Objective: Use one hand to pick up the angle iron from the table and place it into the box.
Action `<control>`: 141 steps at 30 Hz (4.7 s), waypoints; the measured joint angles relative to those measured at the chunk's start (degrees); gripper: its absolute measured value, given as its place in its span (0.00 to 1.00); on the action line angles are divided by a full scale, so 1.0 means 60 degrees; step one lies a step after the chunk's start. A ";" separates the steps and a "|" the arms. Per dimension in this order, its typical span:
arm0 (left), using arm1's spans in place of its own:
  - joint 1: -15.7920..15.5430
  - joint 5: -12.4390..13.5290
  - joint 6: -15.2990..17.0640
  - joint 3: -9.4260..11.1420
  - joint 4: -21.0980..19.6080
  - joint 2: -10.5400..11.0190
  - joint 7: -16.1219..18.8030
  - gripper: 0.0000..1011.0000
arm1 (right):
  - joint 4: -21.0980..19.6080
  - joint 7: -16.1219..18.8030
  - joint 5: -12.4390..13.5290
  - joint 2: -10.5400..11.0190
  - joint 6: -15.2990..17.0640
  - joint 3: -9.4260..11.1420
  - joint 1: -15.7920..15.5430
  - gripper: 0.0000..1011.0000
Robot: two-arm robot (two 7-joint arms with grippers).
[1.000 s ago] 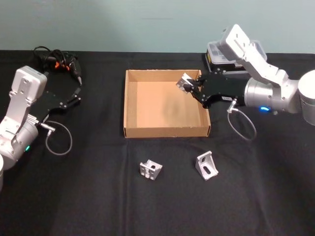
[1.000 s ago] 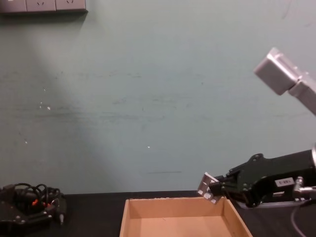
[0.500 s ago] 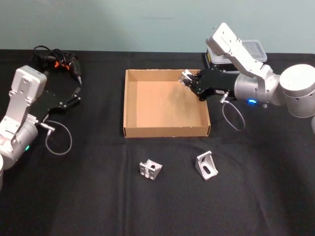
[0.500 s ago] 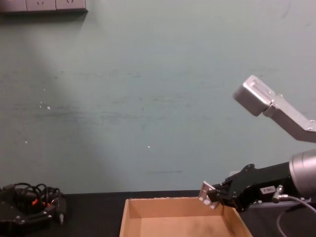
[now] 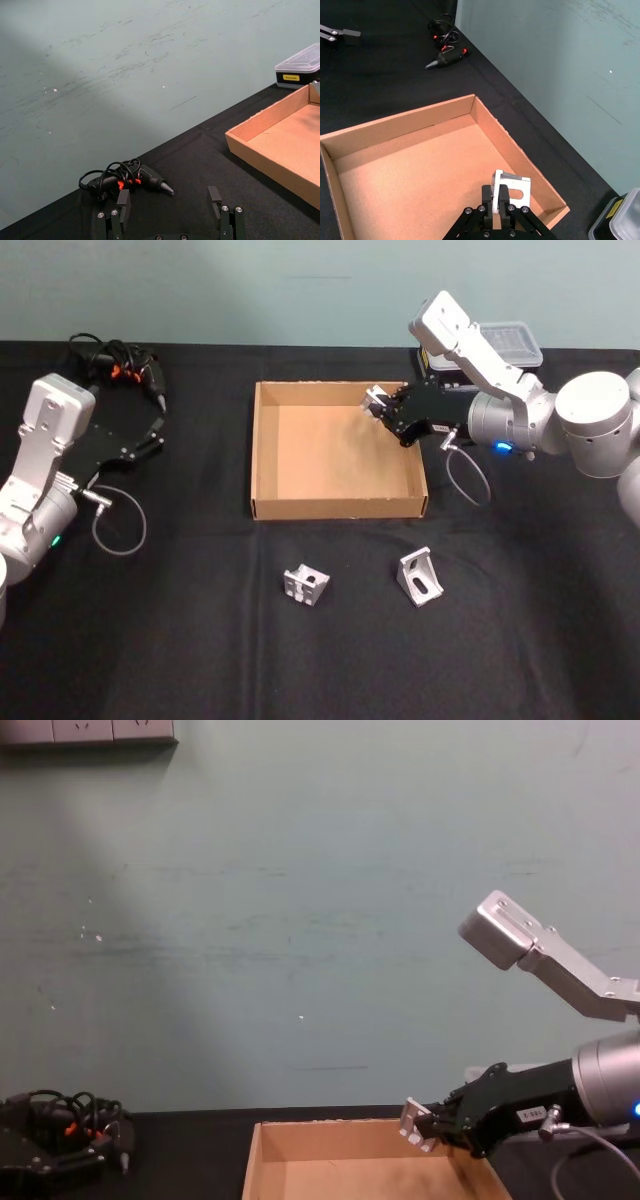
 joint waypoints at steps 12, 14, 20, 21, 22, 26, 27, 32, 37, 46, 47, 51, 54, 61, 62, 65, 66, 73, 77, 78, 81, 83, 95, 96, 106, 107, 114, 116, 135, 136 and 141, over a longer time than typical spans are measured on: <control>0.0001 0.0001 0.0000 0.0000 0.0000 0.0000 0.0000 0.99 | -0.0037 0.0101 -0.0272 -0.0098 0.0107 0.0184 -0.0068 0.29; 0.0001 0.0000 0.0000 0.0000 0.0000 0.0000 0.0000 0.99 | -0.0032 0.0118 -0.0303 -0.0112 0.0105 0.0214 -0.0067 0.36; 0.0001 0.0000 0.0000 -0.0001 0.0000 0.0000 0.0000 0.99 | -0.0026 0.0164 -0.0395 -0.0167 0.0090 0.0314 -0.0093 0.56; 0.0000 0.0000 0.0000 -0.0001 0.0000 0.0000 0.0000 0.99 | -0.0027 0.0166 -0.0406 -0.0174 0.0089 0.0325 -0.0102 0.57; 0.0000 0.0000 0.0000 -0.0001 0.0000 0.0000 0.0000 0.99 | -0.0029 0.0167 -0.0419 -0.0180 0.0090 0.0334 -0.0109 0.60; 0.0001 0.0001 0.0000 0.0000 0.0000 0.0000 0.0000 0.99 | -0.0031 0.0176 -0.0464 -0.0206 0.0088 0.0375 -0.0139 0.71; 0.0001 0.0000 0.0000 -0.0001 0.0000 0.0000 0.0000 0.99 | -0.0041 0.0180 -0.0481 -0.0206 0.0087 0.0395 -0.0157 0.77; 0.0000 0.0000 0.0000 0.0000 0.0000 0.0000 0.0000 0.99 | -0.0077 0.0186 -0.0524 -0.0200 0.0086 0.0446 -0.0201 0.89; 0.0000 0.0000 0.0000 -0.0001 0.0000 0.0000 0.0000 0.99 | -0.0118 0.0187 -0.0572 -0.0185 0.0100 0.0506 -0.0240 0.99; 0.0001 0.0001 0.0000 0.0000 0.0000 0.0000 0.0000 0.99 | -0.0214 0.0185 -0.0626 -0.0163 0.0118 0.0603 -0.0297 0.99; 0.0001 0.0001 0.0000 -0.0001 0.0000 0.0000 0.0000 0.99 | -0.0238 0.0184 -0.0624 -0.0160 0.0117 0.0622 -0.0302 0.99; 0.0001 0.0001 0.0000 0.0000 0.0000 0.0000 0.0000 0.99 | -0.0472 0.0183 -0.0563 -0.0084 0.0116 0.0744 -0.0346 0.99; 0.0000 0.0000 0.0000 -0.0001 0.0000 -0.0001 0.0000 0.99 | -0.0848 0.0209 -0.0446 0.0070 0.0135 0.0871 -0.0413 0.99; 0.0001 0.0000 0.0000 0.0000 0.0000 0.0000 0.0000 0.99 | -0.2517 0.0703 0.0087 0.0971 0.0384 0.1262 -0.0744 0.99; 0.0001 0.0000 0.0000 0.0000 0.0001 0.0000 0.0000 0.99 | -0.2738 0.0772 0.0165 0.1113 0.0425 0.1316 -0.0786 0.99; 0.0001 0.0000 0.0000 0.0000 0.0000 0.0000 0.0000 0.99 | -0.3449 0.1042 0.0454 0.1589 0.0577 0.1469 -0.0934 0.99; 0.0001 0.0000 0.0000 -0.0001 0.0000 0.0000 0.0000 0.99 | -0.3680 0.1144 0.0539 0.1736 0.0625 0.1503 -0.0974 0.99; 0.0000 0.0000 -0.0001 0.0000 0.0000 0.0000 0.0000 0.99 | -0.4841 0.1906 0.1214 0.2716 0.1011 0.1676 -0.1260 0.99; 0.0001 0.0000 0.0000 -0.0001 0.0000 0.0000 0.0000 0.99 | -0.5213 0.2372 0.1494 0.3118 0.1135 0.1631 -0.1336 0.99; 0.0001 0.0000 -0.0001 0.0000 0.0000 0.0000 0.0000 0.99 | -0.5320 0.2588 0.1586 0.3266 0.1161 0.1564 -0.1347 0.99; 0.0001 0.0000 -0.0001 0.0000 0.0000 0.0000 0.0000 0.99 | -0.5445 0.2936 0.1712 0.3452 0.1180 0.1438 -0.1350 0.99; 0.0001 0.0001 0.0000 0.0000 0.0000 0.0000 0.0000 0.99 | -0.5508 0.3286 0.1787 0.3619 0.1172 0.1263 -0.1332 0.99; 0.0001 0.0000 -0.0001 0.0000 0.0000 0.0000 0.0000 0.99 | -0.5266 0.4673 0.1811 0.4025 0.0957 0.0194 -0.1123 0.99; 0.0000 0.0000 0.0000 0.0000 0.0000 0.0000 0.0000 0.99 | -0.5224 0.4727 0.1790 0.4033 0.0946 0.0129 -0.1103 0.99; 0.0001 0.0000 0.0000 0.0000 0.0000 0.0000 0.0000 0.99 | -0.4601 0.4981 0.1489 0.4051 0.0842 -0.0504 -0.0846 0.99; 0.0000 0.0000 0.0000 -0.0001 0.0000 0.0000 0.0000 0.99 | -0.4514 0.5004 0.1445 0.4039 0.0823 -0.0589 -0.0794 0.99; 0.0001 0.0000 -0.0001 0.0000 0.0000 0.0000 0.0000 0.99 | -0.4167 0.5013 0.1327 0.3934 0.0760 -0.0915 -0.0634 0.99; 0.0001 0.0001 0.0000 0.0000 0.0000 0.0000 0.0000 0.99 | -0.4107 0.5008 0.1306 0.3910 0.0754 -0.0976 -0.0612 0.99; 0.0001 0.0000 0.0000 -0.0001 0.0000 0.0000 0.0000 0.99 | -0.3395 0.4385 0.1384 0.3675 0.0641 -0.1491 -0.0654 0.99; 0.0000 0.0000 -0.0001 0.0000 0.0000 0.0000 0.0000 0.99 | -0.3387 0.4373 0.1400 0.3677 0.0640 -0.1507 -0.0662 0.99; 0.0001 0.0001 -0.0001 0.0000 0.0000 0.0000 0.0000 0.99 | -0.3351 0.4310 0.1462 0.3695 0.0631 -0.1597 -0.0696 0.99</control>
